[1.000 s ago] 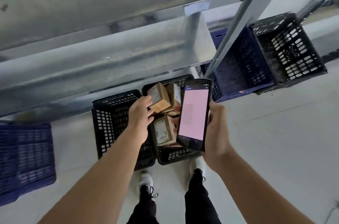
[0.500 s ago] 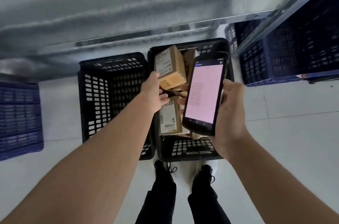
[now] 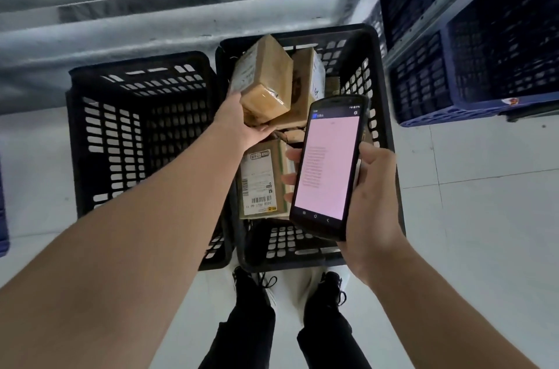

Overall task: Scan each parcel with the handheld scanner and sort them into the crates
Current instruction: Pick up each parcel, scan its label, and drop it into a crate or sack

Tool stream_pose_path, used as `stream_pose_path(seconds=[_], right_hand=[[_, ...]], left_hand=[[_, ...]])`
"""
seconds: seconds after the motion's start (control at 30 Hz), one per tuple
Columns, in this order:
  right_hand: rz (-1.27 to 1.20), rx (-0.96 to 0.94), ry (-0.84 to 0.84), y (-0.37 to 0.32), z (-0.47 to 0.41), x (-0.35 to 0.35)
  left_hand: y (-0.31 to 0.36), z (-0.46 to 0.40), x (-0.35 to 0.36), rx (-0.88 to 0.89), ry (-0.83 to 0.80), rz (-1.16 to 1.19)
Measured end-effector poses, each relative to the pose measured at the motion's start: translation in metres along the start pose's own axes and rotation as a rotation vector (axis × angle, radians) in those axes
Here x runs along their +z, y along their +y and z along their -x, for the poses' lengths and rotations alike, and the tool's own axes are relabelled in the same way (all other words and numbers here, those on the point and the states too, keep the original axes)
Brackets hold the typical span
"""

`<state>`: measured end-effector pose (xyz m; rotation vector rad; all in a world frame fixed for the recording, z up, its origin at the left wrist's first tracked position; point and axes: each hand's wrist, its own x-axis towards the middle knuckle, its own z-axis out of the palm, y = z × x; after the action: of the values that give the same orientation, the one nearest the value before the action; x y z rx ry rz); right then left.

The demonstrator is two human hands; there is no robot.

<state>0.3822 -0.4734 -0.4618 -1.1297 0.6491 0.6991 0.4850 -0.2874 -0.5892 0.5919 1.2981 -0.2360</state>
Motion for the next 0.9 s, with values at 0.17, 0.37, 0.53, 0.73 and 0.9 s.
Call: stream_pose_path(seconds=[0.17,0.37,0.53,0.73,0.9], right_hand=[[-0.009,-0.010,0.065,0.013,0.012,0.000],[-0.044,-0.019,0.069,0.015,0.035,0.005],[-0.076,-0.024,0.081,0.014,0.054,0.013],[-0.180,-0.053,0.076,0.009,0.084,0.034],[-0.223,-0.088,0.045,-0.010,0.131,0.059]], left_hand=[[-0.006,0.011,-0.004,0.057,0.003,-0.012],[-0.003,0.041,-0.012,0.085,-0.008,-0.065],[0.001,0.060,-0.030,0.174,-0.065,-0.155],[0.007,0.098,-0.056,0.411,-0.169,-0.476],[0.021,0.166,-0.069,0.515,-0.332,-0.671]])
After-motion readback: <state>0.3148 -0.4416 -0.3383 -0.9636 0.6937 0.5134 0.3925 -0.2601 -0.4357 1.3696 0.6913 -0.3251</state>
